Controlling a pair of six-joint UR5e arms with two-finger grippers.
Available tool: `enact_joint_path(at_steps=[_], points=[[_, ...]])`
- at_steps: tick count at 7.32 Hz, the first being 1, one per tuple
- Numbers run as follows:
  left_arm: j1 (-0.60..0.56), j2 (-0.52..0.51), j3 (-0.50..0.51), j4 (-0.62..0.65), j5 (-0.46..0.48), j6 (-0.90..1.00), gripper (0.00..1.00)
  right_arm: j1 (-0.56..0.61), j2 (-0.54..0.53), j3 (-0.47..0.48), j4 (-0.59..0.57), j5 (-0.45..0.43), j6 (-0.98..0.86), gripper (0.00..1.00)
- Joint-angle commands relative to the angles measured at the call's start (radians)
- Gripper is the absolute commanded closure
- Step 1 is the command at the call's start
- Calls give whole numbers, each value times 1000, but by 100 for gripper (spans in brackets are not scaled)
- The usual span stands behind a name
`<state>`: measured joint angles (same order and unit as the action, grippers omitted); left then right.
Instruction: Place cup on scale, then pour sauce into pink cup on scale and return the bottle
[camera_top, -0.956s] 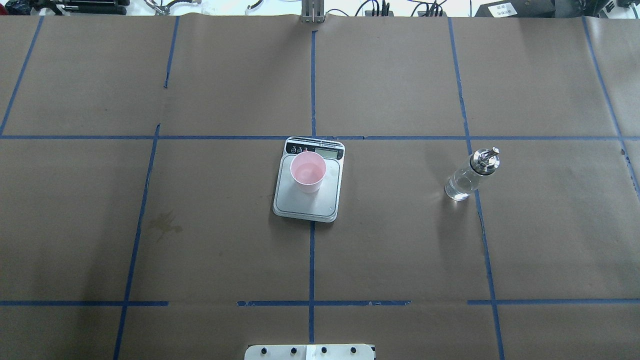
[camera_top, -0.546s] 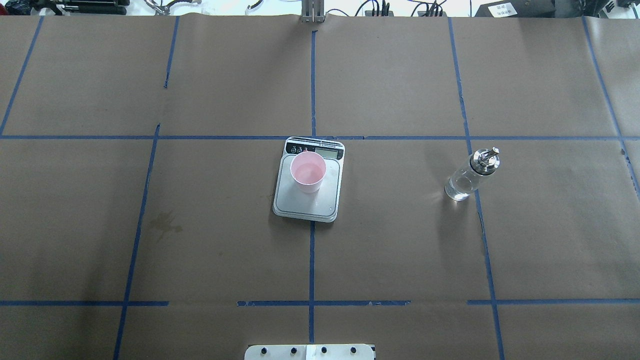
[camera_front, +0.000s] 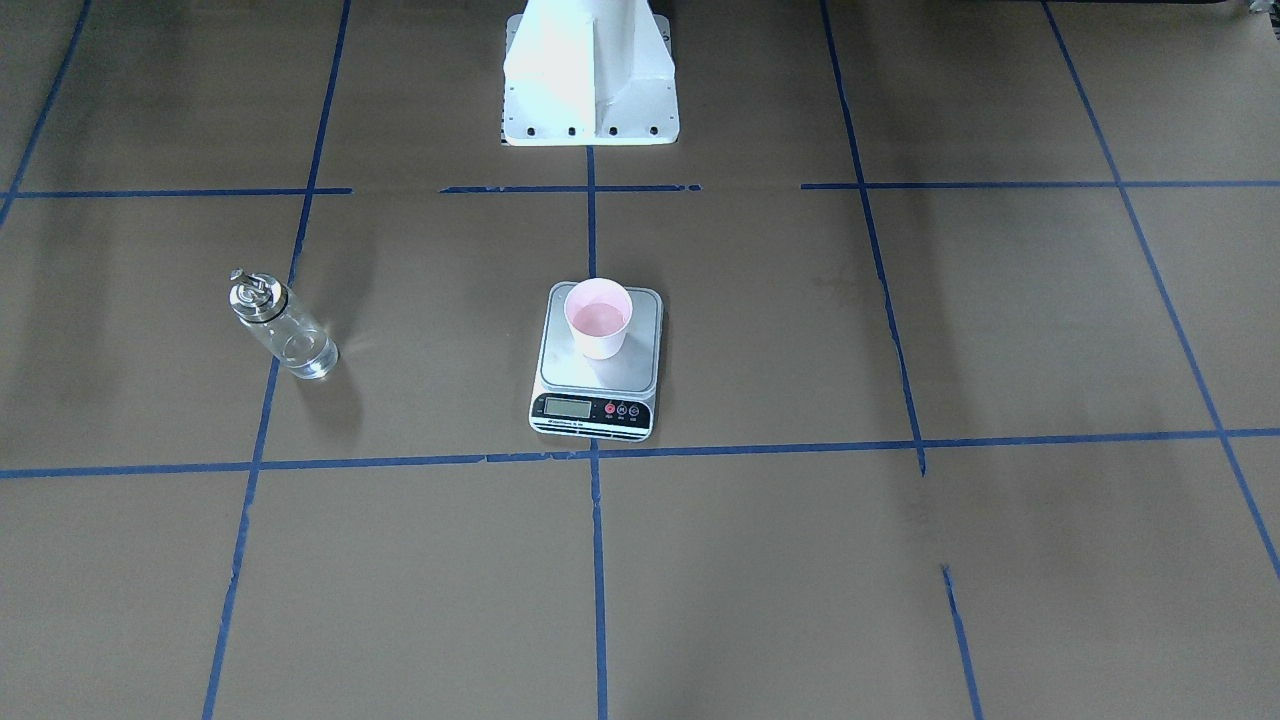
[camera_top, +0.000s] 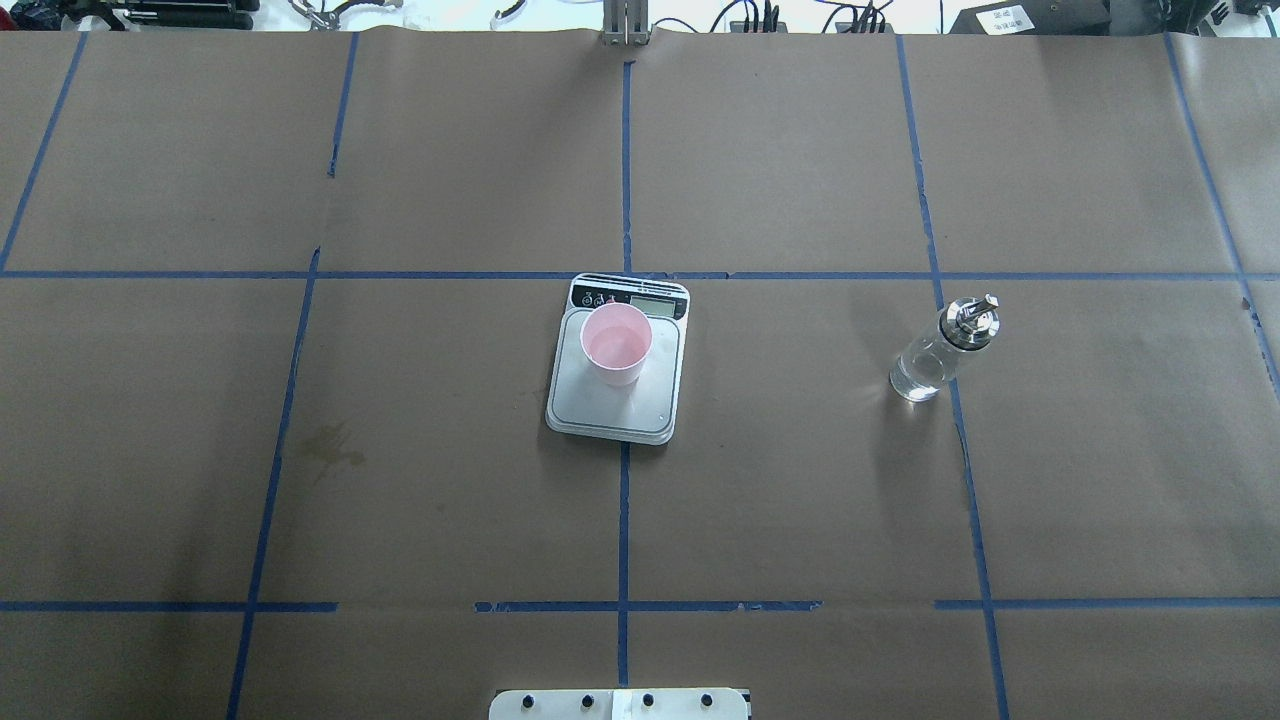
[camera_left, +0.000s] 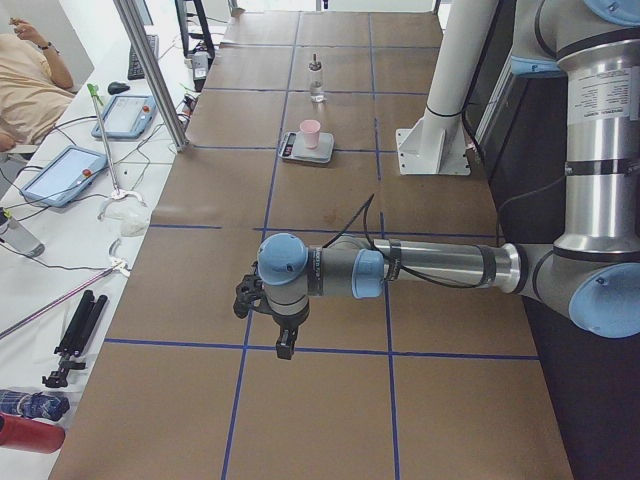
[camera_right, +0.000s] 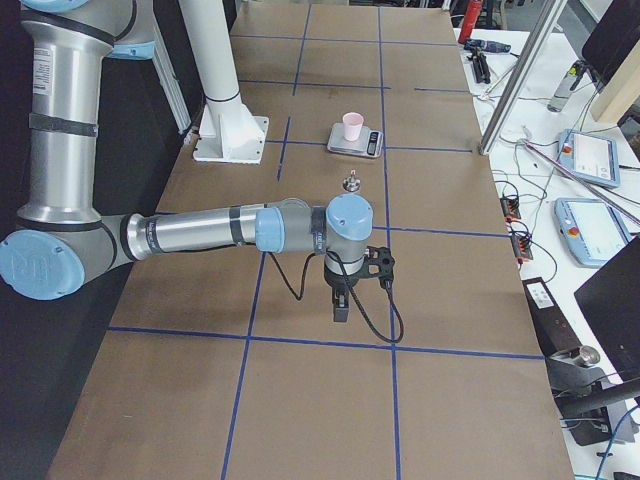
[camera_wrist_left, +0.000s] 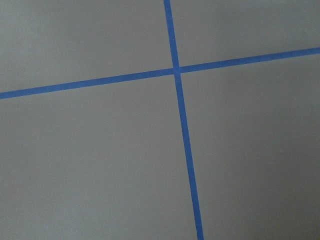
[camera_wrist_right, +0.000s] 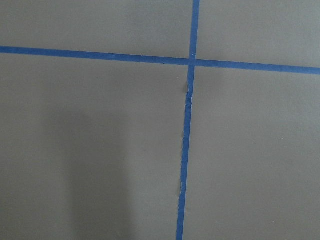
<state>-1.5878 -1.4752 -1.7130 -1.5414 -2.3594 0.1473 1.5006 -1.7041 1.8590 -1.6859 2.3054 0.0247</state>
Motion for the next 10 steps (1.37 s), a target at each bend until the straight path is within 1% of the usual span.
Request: enact_joint_path(at_steps=[1, 10], points=[[0, -1, -2, 0, -3, 0, 0, -5, -2, -4, 0, -4, -5, 0], [0, 4, -36, 0, 2, 3, 0, -6, -2, -4, 0, -6, -5, 0]])
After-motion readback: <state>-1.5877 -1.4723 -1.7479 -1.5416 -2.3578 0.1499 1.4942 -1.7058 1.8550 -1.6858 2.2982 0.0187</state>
